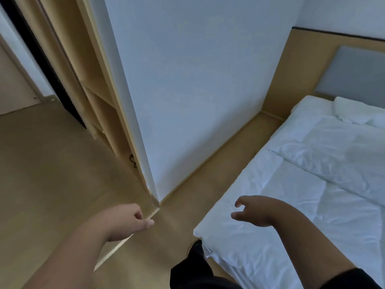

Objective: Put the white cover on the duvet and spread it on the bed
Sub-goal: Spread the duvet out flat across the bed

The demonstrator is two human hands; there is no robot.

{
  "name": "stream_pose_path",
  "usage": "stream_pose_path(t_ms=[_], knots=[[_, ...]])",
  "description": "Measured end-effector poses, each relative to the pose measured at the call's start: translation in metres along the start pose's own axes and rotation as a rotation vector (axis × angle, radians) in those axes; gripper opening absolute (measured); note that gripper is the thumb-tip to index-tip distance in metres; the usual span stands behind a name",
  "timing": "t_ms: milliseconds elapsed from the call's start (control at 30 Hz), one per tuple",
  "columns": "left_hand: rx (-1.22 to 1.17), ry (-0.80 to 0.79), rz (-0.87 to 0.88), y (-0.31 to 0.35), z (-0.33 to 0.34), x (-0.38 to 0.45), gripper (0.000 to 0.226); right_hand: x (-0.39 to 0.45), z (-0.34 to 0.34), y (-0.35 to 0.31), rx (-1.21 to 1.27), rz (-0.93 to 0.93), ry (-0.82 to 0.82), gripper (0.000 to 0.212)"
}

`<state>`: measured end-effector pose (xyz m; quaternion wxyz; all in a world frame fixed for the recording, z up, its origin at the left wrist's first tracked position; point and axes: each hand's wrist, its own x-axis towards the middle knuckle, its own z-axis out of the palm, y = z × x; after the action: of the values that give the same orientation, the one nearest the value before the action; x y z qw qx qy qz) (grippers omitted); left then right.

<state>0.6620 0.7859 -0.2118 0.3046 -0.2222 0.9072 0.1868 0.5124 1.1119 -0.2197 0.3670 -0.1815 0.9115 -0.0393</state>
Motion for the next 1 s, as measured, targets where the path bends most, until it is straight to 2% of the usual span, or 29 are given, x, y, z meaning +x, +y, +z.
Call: stream_pose_path(t_ms=[233,433,567,767,1000], knots=[[0.069,0.021,0.064,0.058,-0.121,0.150,0.035,0.158,-0.120,-0.023,-0.005,-0.033,0.012,0.057],[0.139,-0.026,0.142,0.115,-0.203,0.245,0.037,0.211,-0.216,-0.012,0.075,-0.016,0.064,0.061],[0.235,-0.100,0.243,0.169,-0.239,0.309,0.036,0.231,-0.236,0.023,0.175,0.109,0.051,0.060],[0.388,-0.174,0.455,0.285,-0.283,0.415,0.038,0.261,-0.256,0.074,0.327,0.320,0.033,0.062],[0.539,-0.150,0.683,0.421,-0.357,0.532,0.037,0.305,-0.319,0.107,0.573,0.539,0.203,0.058]])
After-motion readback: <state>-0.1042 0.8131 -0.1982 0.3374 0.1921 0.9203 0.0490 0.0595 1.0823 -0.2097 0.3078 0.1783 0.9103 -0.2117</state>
